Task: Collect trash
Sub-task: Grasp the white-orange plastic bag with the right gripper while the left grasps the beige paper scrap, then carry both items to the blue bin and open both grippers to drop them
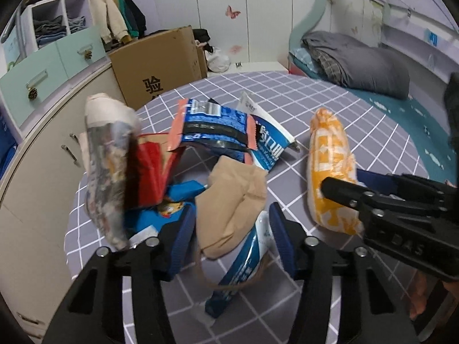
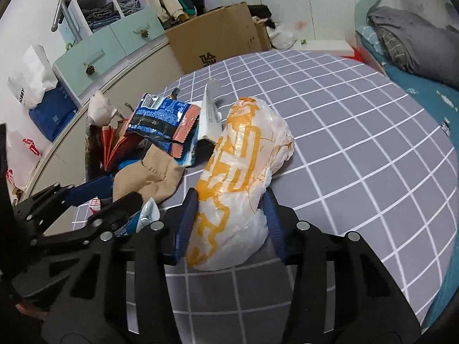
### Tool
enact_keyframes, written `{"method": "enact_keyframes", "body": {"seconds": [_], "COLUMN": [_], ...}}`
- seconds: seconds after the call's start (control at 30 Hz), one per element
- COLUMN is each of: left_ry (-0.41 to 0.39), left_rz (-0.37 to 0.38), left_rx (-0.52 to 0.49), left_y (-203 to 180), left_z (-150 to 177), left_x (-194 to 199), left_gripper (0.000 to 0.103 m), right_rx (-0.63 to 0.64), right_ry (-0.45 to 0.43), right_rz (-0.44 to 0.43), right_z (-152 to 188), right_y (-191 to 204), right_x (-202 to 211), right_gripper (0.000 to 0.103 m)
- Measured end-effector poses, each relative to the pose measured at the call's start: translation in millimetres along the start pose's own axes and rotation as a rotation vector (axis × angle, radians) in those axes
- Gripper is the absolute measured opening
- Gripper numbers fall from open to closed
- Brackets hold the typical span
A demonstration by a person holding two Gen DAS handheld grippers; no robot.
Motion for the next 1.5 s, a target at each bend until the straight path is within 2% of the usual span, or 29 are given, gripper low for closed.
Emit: {"method": "enact_keyframes", "body": {"seconds": [0.1,0.17,0.2,0.4,0.67,0.73,0.83,0.97,1.07,1.1,1.17,1.3,1.4,1.5], "left_ry": [0.010,0.013,0.008,-0.109,-0.276,-0.303,-0.345,-0.366,-0.365,-0.355,-0.324,-0.213,-0.096,-0.017], "left_rz": [-0.005,0.021,0.025,0.093,0.192,0.189,0.145,0.080,-0.005,-0.046,-0.082,-0.156,-0.226,-0.246], "left_rx": [0.000,0.030,0.039,0.103,0.204,0.230,0.282,0.388,0.458,0.481,0.527,0.646,0.710,0.756], "left_y": [-1,3,5,9,30,42,74,127,169,186,214,271,308,335], "left_z": [-2,-5,-6,-13,0,9,34,73,105,119,138,182,210,236], "left_x": [-4,-4,-3,25,99,115,142,167,179,180,179,156,119,84], "left_gripper": [0.028,0.005,0.002,0.001,0.001,0.001,0.001,0.001,0.001,0.001,0.001,0.001,0.001,0.001], "right_rx": [0.000,0.002,0.003,0.000,0.043,0.064,0.118,0.216,0.292,0.326,0.369,0.470,0.513,0.546], "right_ry": [-0.013,-0.022,-0.026,-0.079,-0.157,-0.163,-0.160,-0.137,-0.108,-0.088,-0.059,0.039,0.123,0.186], "right_rz": [-0.011,-0.011,-0.013,-0.028,-0.048,-0.072,-0.121,-0.218,-0.288,-0.316,-0.349,-0.402,-0.413,-0.400], "right_z": [2,2,2,4,1,3,8,20,32,38,47,75,98,119], "right_y": [-3,-4,-3,1,35,51,86,152,208,232,263,335,367,391], "right_x": [5,8,9,24,64,70,74,69,61,53,43,-3,-44,-81], "right_gripper": [0.043,0.041,0.041,0.038,0.038,0.038,0.038,0.038,0.038,0.038,0.038,0.038,0.038,0.038]}}
Point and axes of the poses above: each gripper's, at about its wrist camera, not at the fingertips, and x roughly against the way its jaws point, y to its left, z to its underside, the point moved 1 cm from there along -x, roughly the way its jaws point, and after that the axes turned 7 degrees about x, right-handed, at the moved point
